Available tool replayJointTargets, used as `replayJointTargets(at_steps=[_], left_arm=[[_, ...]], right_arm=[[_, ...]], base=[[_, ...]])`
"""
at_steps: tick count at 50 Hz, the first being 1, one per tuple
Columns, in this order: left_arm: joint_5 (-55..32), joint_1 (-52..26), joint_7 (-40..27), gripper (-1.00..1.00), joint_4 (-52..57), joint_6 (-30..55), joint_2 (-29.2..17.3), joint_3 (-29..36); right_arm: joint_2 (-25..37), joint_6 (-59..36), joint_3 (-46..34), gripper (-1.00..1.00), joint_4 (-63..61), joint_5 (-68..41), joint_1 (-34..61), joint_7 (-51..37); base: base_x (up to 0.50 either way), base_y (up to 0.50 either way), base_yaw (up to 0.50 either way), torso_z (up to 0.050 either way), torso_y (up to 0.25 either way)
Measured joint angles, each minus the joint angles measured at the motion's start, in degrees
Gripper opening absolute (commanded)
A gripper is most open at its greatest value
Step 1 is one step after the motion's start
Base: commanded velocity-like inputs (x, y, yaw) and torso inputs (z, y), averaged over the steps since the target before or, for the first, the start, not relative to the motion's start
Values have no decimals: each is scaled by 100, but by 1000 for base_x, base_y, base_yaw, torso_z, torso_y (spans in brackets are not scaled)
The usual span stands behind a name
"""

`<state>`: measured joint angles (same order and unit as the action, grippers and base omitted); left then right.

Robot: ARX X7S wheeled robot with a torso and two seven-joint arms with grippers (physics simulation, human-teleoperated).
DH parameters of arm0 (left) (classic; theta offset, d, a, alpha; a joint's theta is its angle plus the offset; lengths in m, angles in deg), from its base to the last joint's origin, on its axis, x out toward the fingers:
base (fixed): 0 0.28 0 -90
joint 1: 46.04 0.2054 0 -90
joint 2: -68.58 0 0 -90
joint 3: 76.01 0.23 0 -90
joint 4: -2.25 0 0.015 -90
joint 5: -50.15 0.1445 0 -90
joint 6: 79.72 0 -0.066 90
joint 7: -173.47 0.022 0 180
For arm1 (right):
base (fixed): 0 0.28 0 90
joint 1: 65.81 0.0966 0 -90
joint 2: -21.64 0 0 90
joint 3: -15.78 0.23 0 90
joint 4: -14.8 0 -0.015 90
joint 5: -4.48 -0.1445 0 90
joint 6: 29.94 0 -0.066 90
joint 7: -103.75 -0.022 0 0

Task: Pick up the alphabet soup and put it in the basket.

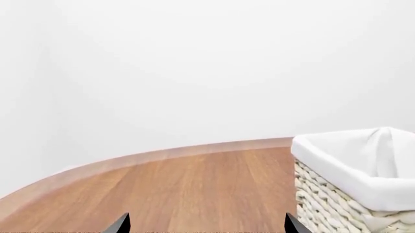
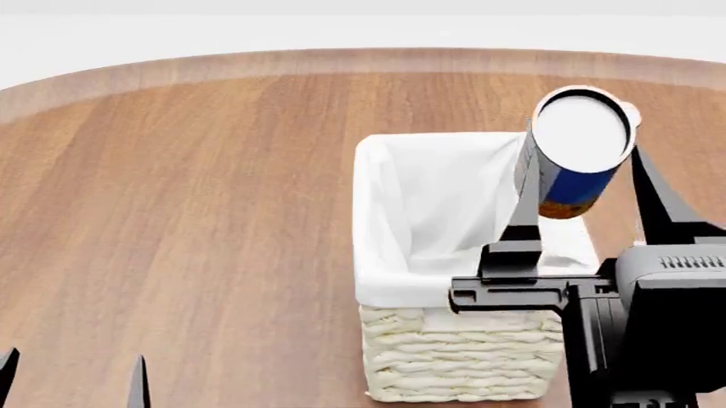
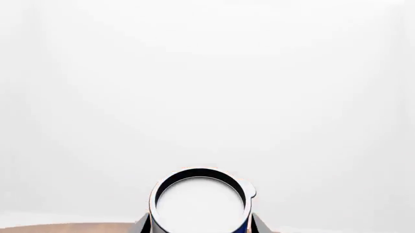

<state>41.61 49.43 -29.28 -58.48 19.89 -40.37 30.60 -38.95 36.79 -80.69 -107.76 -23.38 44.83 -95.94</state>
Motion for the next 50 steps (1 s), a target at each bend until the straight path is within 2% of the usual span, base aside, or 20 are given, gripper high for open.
replayJointTargets(at_steps=[13, 26, 40, 50], left_arm=[[-18, -13, -14, 100, -74, -43, -10, 13], [-40, -23, -34, 100, -141, -90, -27, 8], [-73, -36, -50, 100, -185, -128, -42, 6], [-115, -37, -60, 100, -188, -136, -56, 1]], right_arm=[[-327, -199, -569, -100, 1004, 77, 1438, 361], [-839, 142, -1003, -100, 2776, 268, 2643, 906], [-1583, 1046, -1293, -100, 5657, 610, 4044, 1496], [-2170, 2043, -1307, -100, 8622, 831, 5263, 2074]], base=[[0, 0, 0, 0, 1], [0, 0, 0, 0, 1], [0, 0, 0, 0, 1], [0, 0, 0, 0, 1]])
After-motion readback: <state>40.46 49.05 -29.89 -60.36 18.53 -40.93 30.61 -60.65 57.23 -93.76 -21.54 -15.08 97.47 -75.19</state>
